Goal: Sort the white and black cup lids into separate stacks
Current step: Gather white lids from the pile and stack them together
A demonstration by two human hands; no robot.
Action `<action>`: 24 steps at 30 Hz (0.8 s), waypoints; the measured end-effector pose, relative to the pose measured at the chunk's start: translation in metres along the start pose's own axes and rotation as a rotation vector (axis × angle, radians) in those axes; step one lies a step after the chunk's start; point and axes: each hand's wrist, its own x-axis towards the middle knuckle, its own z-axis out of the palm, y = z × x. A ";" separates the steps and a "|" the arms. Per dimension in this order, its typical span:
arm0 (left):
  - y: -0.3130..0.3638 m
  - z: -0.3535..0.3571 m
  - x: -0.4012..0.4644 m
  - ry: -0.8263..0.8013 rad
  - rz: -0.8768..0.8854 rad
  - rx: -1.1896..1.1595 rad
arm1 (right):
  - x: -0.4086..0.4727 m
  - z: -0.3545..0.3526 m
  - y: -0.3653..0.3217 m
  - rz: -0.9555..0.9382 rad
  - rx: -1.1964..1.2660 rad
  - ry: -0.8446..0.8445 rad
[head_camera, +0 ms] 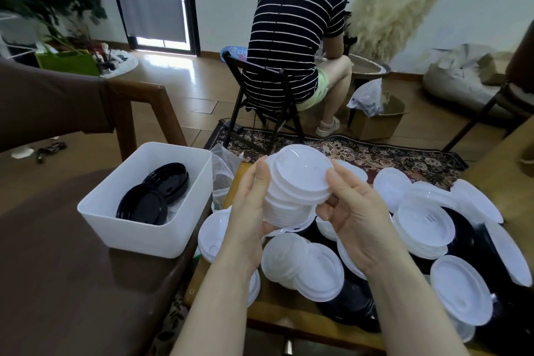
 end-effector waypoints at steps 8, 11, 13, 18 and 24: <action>0.004 0.001 -0.001 -0.020 -0.055 0.049 | -0.004 -0.002 0.003 -0.065 -0.167 0.098; 0.005 0.003 -0.004 -0.011 -0.053 0.015 | -0.006 0.002 0.004 -0.104 -0.195 0.116; 0.005 0.004 -0.004 0.013 -0.043 0.008 | -0.009 0.004 0.005 -0.142 -0.214 0.115; 0.004 0.004 -0.002 0.056 -0.050 -0.083 | -0.006 -0.001 0.015 -0.177 -0.575 0.169; 0.005 0.009 -0.003 0.021 -0.065 -0.006 | -0.005 0.008 0.020 0.061 -0.249 0.094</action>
